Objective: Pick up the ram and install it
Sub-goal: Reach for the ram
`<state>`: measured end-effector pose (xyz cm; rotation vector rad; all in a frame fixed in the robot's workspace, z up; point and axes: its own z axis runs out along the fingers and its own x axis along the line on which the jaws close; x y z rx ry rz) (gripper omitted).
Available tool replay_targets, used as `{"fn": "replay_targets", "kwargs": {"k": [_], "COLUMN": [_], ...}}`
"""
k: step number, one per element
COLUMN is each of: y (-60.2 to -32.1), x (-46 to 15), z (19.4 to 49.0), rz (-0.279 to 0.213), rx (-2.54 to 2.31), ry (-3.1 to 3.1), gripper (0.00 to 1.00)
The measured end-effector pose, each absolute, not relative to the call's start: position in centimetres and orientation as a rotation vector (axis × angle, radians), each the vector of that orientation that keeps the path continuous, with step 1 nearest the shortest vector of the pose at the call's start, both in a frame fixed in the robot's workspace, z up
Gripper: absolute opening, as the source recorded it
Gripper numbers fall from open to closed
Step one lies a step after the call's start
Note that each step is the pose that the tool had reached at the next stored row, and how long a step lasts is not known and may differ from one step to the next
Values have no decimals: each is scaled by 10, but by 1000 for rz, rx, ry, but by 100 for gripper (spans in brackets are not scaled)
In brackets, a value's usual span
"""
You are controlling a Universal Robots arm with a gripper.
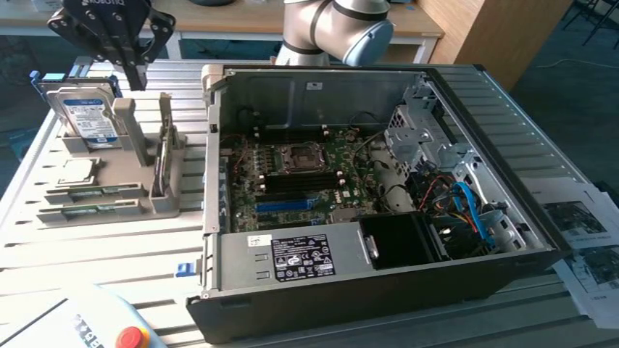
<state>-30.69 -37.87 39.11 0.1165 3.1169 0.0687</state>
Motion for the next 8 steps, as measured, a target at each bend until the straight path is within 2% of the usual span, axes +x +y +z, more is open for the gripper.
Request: {"fn": "replay_targets", "kwargs": {"k": [8], "y": [-376], "x": [-323], "z": [391], "rz": [69], "rx": [117], "ry": [3117], "gripper": [10]}}
